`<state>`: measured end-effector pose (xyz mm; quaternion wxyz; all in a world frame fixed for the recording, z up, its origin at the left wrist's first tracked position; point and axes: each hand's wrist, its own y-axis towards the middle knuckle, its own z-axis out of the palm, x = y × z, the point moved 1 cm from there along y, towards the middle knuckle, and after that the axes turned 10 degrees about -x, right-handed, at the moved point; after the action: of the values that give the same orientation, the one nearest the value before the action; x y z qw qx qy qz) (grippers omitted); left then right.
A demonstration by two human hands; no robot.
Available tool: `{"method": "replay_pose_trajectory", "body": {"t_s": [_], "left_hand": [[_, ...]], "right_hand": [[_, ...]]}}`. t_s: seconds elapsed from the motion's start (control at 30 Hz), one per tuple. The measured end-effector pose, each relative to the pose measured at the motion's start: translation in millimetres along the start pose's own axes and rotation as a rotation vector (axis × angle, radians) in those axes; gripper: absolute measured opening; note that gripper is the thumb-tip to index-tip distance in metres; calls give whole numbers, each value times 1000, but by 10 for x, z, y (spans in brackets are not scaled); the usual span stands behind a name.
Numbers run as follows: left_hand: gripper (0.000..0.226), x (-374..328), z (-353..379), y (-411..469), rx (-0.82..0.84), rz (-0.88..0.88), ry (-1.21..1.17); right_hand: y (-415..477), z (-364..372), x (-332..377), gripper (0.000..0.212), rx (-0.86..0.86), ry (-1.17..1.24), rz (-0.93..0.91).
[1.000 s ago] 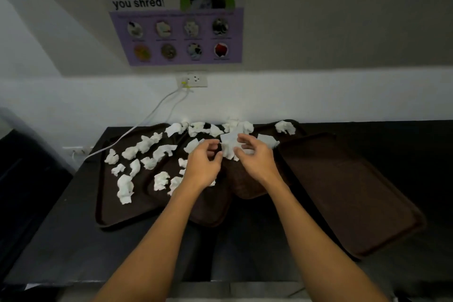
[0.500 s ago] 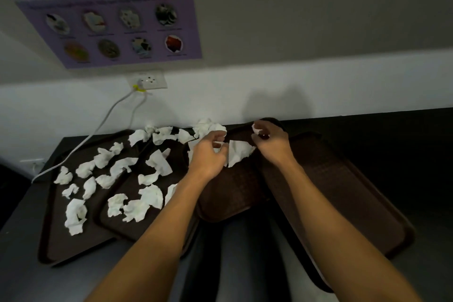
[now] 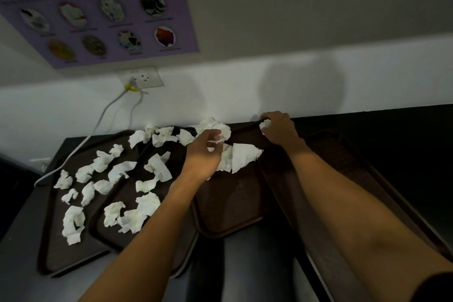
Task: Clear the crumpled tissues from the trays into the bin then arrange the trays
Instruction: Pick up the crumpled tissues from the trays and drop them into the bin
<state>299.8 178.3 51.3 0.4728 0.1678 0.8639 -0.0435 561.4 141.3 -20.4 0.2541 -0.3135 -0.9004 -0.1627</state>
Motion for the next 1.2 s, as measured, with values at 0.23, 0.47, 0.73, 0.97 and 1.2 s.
{"method": "replay_pose_trajectory", "body": {"t_s": [0.23, 0.47, 0.73, 0.97, 1.2], "left_hand": [[26, 118, -10, 68, -3, -2, -6], [33, 145, 253, 101, 109, 100, 64], [46, 159, 796, 294, 342, 444, 422], [40, 249, 947, 324, 368, 574, 728], [23, 291, 889, 324, 183, 493, 512]], "right_hand": [[100, 263, -137, 36, 51, -24, 24], [-66, 181, -94, 31, -125, 127, 13], [-305, -142, -8, 22, -271, 344, -22], [-446, -191, -127, 25, -255, 372, -3], [-520, -223, -80, 27, -240, 364, 56]]}}
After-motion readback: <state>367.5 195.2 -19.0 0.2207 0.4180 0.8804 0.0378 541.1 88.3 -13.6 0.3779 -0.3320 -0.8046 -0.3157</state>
